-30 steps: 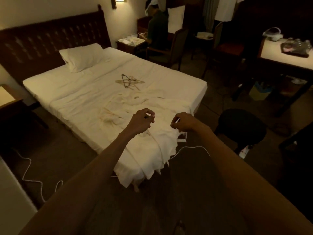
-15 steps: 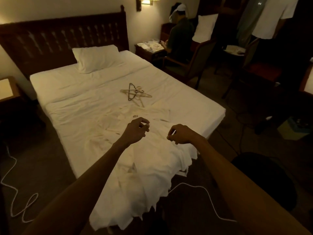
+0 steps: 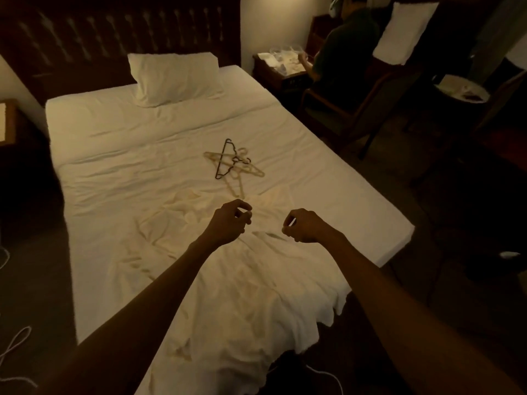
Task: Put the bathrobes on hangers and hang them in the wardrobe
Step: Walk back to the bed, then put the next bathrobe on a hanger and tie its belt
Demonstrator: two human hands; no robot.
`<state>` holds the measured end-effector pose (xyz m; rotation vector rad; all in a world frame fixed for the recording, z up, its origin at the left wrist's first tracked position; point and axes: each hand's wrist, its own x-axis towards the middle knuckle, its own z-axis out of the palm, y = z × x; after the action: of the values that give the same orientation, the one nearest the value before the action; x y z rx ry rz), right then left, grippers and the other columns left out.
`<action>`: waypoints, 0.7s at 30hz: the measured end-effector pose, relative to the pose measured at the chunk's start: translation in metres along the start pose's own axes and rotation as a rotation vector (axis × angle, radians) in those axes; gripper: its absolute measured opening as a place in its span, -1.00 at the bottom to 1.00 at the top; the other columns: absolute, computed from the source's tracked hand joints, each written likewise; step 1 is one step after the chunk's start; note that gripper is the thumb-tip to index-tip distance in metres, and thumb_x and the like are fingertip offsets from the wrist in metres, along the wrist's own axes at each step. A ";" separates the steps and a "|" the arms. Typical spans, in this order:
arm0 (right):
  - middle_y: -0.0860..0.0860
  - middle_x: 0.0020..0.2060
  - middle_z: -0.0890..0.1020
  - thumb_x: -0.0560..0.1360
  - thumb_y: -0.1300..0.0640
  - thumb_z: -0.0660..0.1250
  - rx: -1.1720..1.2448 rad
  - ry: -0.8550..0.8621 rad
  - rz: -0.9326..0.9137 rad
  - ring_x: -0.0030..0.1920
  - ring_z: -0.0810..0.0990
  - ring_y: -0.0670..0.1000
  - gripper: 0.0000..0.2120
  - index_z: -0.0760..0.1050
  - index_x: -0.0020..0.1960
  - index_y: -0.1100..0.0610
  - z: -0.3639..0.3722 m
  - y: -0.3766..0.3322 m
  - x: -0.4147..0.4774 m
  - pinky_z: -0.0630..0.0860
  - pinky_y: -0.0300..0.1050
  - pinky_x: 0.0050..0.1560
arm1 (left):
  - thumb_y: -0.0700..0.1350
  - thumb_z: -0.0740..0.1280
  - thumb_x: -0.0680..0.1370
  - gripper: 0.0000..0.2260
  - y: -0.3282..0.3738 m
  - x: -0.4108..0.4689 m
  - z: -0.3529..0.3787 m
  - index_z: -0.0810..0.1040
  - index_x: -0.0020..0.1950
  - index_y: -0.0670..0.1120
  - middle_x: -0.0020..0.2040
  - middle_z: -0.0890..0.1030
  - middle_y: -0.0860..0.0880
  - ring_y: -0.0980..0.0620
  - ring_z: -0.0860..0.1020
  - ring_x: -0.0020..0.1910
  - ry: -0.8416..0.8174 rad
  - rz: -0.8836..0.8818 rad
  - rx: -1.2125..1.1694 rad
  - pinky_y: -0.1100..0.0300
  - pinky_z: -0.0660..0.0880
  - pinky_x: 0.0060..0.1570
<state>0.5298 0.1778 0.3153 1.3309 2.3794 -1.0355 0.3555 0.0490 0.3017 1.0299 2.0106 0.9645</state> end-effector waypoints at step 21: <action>0.19 0.25 0.51 0.56 -0.12 0.27 -0.044 -0.076 -0.018 0.25 0.50 0.22 -0.49 0.29 0.35 0.19 0.021 0.063 0.490 0.43 0.02 0.15 | -0.06 0.32 0.60 -0.84 -0.154 0.390 0.081 0.57 0.16 -0.02 -0.08 0.62 0.01 0.06 0.55 -0.21 0.289 -0.268 0.081 0.24 0.37 -0.22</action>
<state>0.3023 0.5067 0.0249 1.2357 2.3487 -1.0132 0.1848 0.3444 0.0443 0.6651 2.3697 0.9340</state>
